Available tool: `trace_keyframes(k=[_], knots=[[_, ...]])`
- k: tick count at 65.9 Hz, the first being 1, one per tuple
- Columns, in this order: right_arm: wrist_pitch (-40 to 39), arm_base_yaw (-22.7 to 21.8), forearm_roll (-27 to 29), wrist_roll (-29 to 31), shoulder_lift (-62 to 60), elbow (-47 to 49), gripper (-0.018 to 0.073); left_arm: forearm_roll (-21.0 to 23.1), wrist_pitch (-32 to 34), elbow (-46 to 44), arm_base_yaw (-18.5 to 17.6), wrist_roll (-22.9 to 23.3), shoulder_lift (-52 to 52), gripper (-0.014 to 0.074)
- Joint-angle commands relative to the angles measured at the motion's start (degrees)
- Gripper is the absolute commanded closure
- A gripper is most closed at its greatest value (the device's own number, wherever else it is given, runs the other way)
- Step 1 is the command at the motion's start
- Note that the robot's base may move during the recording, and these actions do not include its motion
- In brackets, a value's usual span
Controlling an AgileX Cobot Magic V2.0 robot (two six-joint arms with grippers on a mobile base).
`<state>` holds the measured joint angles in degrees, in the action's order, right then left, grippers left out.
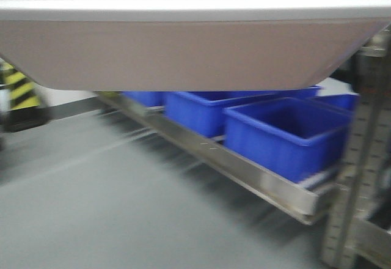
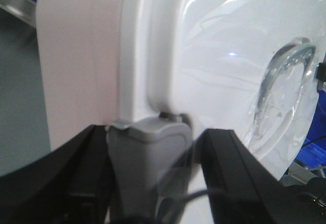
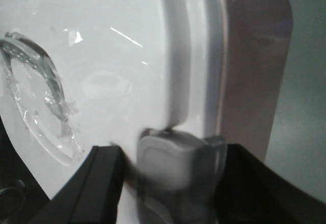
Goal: Grab white bin and place on right shelf
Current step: 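Carry the bin with both grippers up to the blue-crate shelving rack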
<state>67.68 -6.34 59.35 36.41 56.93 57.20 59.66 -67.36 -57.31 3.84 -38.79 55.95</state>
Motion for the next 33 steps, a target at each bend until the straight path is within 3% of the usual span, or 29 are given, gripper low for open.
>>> trace_keyframes(k=[1,33], knots=[[5.7,0.7,10.6,0.2,-1.1,1.7,0.023,9.5,-7.3,-1.7,-1.1,-0.9,-0.7,0.0377],[5.7,0.7,10.6,0.2,-1.1,1.7,0.023,9.5,-7.3,-1.7,-1.1,-0.9,-0.7,0.0377]])
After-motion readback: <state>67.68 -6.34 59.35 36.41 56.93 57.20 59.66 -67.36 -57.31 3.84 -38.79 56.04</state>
